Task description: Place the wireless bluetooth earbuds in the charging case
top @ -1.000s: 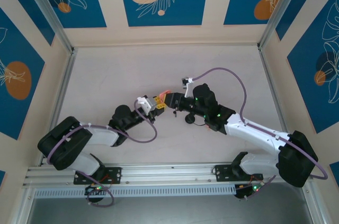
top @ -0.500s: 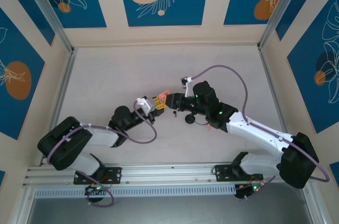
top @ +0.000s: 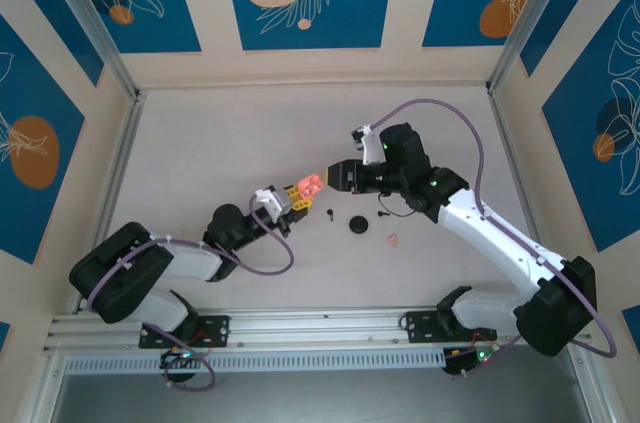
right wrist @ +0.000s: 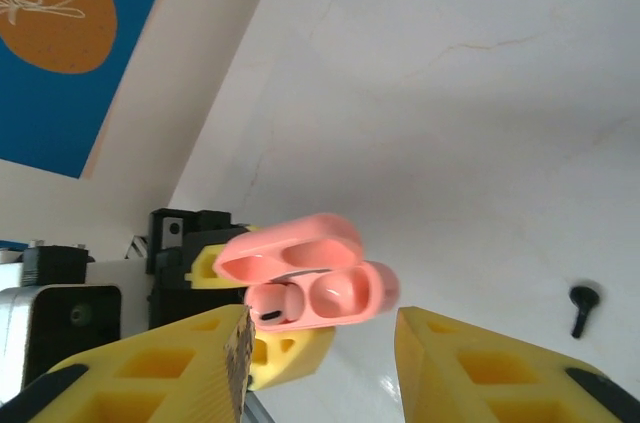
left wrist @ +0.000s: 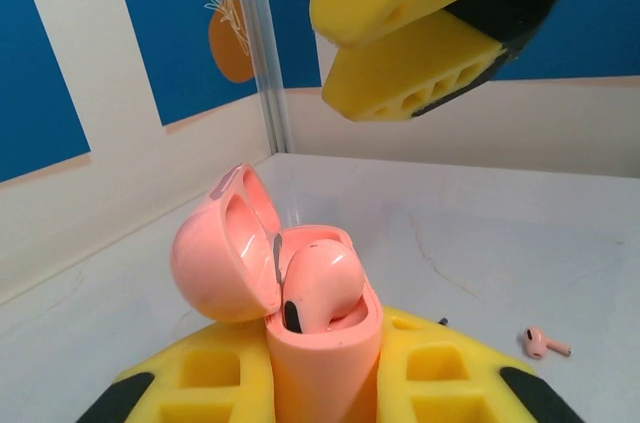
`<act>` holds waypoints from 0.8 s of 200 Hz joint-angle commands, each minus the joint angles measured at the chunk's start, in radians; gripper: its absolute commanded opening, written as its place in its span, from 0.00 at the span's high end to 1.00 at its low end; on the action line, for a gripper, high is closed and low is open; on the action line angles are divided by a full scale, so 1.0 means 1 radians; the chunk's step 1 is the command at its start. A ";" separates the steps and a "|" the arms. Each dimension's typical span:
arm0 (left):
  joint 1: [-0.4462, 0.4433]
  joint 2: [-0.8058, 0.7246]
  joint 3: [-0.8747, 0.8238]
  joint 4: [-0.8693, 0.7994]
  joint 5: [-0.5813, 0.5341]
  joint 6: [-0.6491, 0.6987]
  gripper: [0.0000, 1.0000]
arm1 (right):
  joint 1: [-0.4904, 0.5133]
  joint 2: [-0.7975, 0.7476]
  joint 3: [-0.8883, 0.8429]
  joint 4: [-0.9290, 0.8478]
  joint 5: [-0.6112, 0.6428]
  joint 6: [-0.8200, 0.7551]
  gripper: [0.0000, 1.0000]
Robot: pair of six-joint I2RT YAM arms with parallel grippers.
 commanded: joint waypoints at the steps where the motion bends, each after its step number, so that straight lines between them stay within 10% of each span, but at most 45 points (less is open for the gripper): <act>1: -0.014 0.008 -0.017 0.048 0.016 0.019 0.90 | -0.031 0.034 0.052 -0.148 -0.093 -0.064 0.58; 160: -0.016 -0.064 -0.056 -0.125 0.019 0.115 0.90 | -0.284 0.262 0.187 -0.733 0.018 -0.222 0.55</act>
